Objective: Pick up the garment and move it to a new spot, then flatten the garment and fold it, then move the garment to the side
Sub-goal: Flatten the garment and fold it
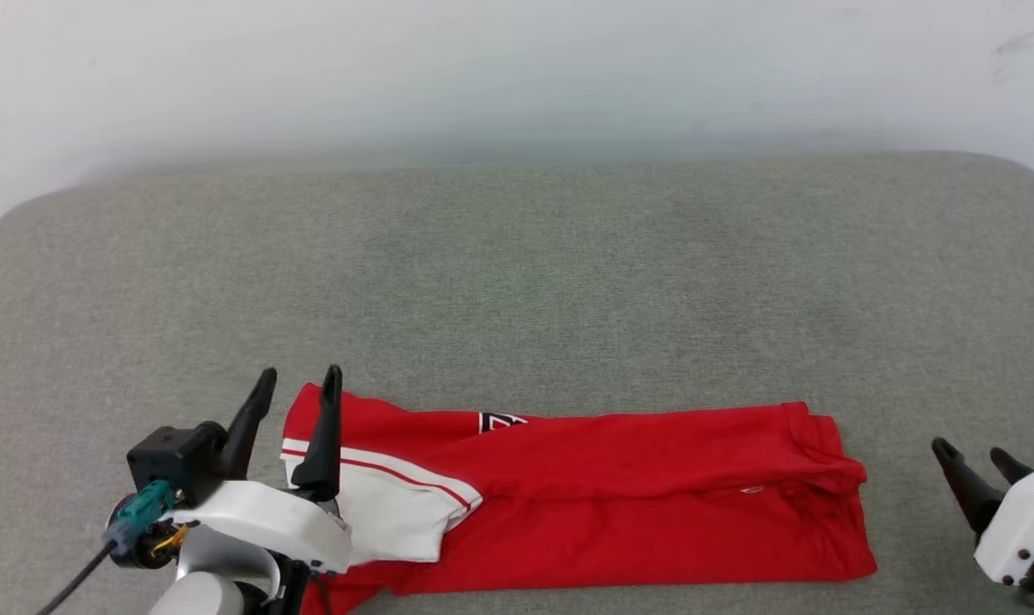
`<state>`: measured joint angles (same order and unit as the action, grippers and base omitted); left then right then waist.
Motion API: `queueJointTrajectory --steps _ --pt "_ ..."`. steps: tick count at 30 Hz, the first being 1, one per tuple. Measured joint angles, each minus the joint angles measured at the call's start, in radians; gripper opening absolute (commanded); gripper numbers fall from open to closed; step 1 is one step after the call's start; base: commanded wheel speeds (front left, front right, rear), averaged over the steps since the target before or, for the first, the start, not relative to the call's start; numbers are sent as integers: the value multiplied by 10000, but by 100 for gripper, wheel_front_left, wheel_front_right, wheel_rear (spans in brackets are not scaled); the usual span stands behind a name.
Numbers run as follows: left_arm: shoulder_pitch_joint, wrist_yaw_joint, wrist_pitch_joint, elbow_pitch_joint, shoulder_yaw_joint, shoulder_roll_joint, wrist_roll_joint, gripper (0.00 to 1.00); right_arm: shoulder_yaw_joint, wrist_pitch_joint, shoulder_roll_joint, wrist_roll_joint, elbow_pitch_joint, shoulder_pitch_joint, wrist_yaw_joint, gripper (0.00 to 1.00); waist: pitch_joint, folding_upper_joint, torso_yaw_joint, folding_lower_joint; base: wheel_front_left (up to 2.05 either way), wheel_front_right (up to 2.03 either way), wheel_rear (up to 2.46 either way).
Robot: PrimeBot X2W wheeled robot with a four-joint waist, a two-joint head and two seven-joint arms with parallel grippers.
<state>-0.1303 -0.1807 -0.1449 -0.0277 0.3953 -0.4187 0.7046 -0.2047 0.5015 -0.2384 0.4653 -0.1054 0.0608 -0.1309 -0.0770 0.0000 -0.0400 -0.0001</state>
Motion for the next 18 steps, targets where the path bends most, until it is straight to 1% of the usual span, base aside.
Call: queueJointTrajectory --steps 3,5,8,12,18 --pt "12 -301 -533 387 0 71 -462 100 -159 740 -150 -77 58 30 0 100 -38 0 156 0 0 0 0" --pt "43 -487 -729 671 8 159 -723 100 -155 1214 -180 -109 48 35 0 100 -100 0 289 0 0 0 0" --pt "48 -654 -897 1103 40 247 -1066 100 -123 1733 -163 -113 -31 105 0 100 -261 0 521 0 0 0 0" --pt "51 -744 -978 1478 96 311 -1310 100 -4 2184 169 -138 -337 276 0 100 -519 0 881 1 0 0 0" --pt "-31 -648 -953 1588 291 307 -1436 100 226 2721 489 151 -1231 499 2 100 -910 0 1397 1 0 0 0"
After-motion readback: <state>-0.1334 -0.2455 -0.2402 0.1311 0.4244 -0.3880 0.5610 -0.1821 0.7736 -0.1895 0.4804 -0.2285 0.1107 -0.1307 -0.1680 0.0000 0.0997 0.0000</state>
